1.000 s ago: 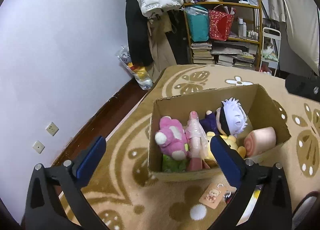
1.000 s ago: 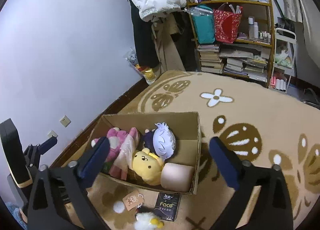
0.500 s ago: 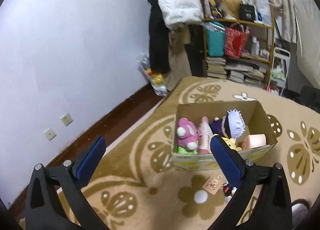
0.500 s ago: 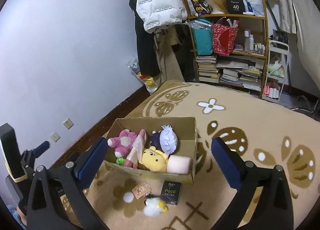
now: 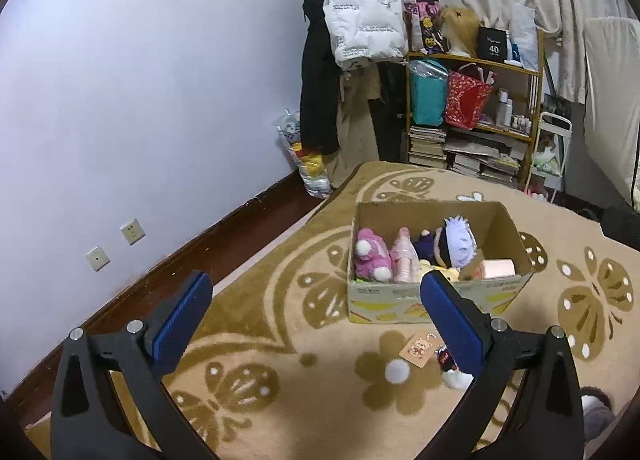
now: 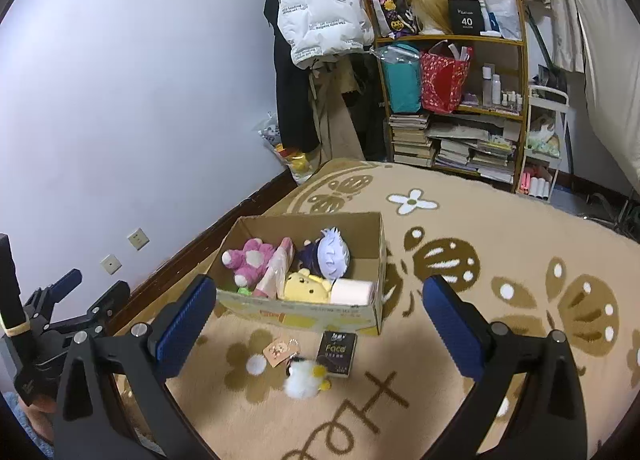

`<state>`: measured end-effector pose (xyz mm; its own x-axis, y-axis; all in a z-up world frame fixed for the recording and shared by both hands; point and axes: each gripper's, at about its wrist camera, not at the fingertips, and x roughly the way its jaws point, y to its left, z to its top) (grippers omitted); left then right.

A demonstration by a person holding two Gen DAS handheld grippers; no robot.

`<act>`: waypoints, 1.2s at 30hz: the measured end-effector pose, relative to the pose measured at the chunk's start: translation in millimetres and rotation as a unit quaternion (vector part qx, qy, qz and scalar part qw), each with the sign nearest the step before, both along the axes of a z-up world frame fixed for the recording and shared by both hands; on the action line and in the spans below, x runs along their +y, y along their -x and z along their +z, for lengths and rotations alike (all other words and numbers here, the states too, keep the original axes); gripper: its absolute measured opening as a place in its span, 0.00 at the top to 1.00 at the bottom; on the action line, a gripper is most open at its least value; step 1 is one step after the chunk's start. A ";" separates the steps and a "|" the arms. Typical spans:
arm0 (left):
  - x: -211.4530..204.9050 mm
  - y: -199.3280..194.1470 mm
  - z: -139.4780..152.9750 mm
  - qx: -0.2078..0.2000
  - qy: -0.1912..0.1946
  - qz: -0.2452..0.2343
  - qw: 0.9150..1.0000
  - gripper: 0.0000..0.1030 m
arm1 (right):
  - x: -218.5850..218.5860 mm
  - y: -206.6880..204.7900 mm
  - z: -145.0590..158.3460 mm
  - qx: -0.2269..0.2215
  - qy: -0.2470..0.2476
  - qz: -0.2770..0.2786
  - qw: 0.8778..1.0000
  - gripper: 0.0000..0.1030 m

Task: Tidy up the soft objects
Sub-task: 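Withdraw both tools from the box toward the black tissue pack and white plush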

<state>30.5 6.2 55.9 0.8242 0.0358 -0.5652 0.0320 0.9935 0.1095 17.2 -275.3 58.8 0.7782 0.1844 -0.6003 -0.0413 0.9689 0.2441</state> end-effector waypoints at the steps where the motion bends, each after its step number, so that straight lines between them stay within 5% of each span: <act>1: -3.3 -0.1 -5.1 0.003 -0.002 -0.005 1.000 0.00 | -0.7 0.7 -2.6 0.002 -0.004 0.001 1.000 0.00; 36: -69.4 -59.2 -105.0 0.116 0.007 -0.083 0.990 0.00 | -19.4 -63.1 -133.3 0.143 -0.105 -0.014 0.984 0.00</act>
<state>89.8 -63.2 -49.1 0.6661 -0.0988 -0.7393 0.2185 0.9735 0.0668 80.4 -294.7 -74.5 0.5898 0.3083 -0.7464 0.0850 0.8954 0.4370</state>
